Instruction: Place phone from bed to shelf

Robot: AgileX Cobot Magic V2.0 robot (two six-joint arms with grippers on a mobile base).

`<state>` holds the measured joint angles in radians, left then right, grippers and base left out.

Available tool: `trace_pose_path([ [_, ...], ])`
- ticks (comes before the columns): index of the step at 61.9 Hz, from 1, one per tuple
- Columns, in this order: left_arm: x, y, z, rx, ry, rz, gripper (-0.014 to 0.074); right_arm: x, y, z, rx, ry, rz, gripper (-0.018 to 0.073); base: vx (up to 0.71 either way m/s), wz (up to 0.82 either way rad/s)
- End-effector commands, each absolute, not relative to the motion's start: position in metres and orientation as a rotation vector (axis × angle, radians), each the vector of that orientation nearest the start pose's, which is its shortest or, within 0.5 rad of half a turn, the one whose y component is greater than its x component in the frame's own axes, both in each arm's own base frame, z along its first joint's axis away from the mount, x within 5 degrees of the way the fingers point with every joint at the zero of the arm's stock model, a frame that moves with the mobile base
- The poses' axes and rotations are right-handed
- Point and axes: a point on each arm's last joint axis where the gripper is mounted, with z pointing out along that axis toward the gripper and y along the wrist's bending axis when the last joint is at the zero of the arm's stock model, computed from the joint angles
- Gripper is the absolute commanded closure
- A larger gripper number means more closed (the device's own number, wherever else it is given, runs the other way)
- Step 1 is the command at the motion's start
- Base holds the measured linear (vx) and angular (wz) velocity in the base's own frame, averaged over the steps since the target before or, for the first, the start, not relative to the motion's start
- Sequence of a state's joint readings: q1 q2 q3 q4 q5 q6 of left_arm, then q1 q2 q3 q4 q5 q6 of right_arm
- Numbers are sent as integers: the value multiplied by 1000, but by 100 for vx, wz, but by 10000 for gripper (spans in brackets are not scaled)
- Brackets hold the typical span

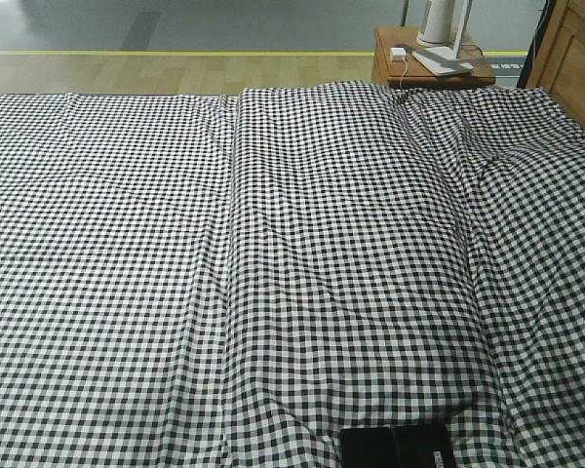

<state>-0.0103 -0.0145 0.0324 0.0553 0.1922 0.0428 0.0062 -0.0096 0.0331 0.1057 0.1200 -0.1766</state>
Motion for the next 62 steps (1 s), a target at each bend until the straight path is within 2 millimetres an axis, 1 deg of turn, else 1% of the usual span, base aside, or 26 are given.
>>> trace_pose_path([
  [1,55,0,201,76,1584,65,596,57,0,198,-74,1544,-69,563,0,0],
  [10,55,0,201,76,1584,65,596,56,0,200,-72,1530,-70,563,0,0],
  [18,55,0,201,76,1584,65,596,56,0,205,-64,1470,-76,563,0,0],
  [22,55,0,201,76,1584,65,596,55,-1,212,-56,1401,-82,563,0,0],
  [29,55,0,201,76,1584,65,596,50,-2,233,-37,1220,-98,563,0,0],
  [31,55,0,201,76,1584,65,596,47,-3,243,-33,1152,-108,563,0,0],
  [35,55,0,201,76,1584,65,596,42,-3,256,-31,1078,-120,563,0,0],
  [37,55,0,201,76,1584,65,596,39,-3,267,-29,1045,-121,563,0,0],
  [38,55,0,201,76,1584,65,596,38,-3,269,-29,1041,-121,563,0,0],
  [45,55,0,201,76,1584,65,596,28,-2,304,-31,1000,-115,563,0,0],
  [46,55,0,201,76,1584,65,596,25,-2,314,-32,990,-113,563,0,0],
  [48,55,0,201,76,1584,65,596,24,-2,321,-34,999,-112,563,0,0],
  [50,55,0,201,76,1584,65,596,21,-2,337,-36,995,-110,563,0,0],
  [55,55,0,201,76,1584,65,596,22,-1,365,-45,1027,-104,563,0,0],
  [59,55,0,201,76,1584,65,596,27,0,388,-53,1075,-98,561,0,0],
  [62,55,0,201,76,1584,65,596,36,0,404,-58,1134,-87,557,0,0],
])
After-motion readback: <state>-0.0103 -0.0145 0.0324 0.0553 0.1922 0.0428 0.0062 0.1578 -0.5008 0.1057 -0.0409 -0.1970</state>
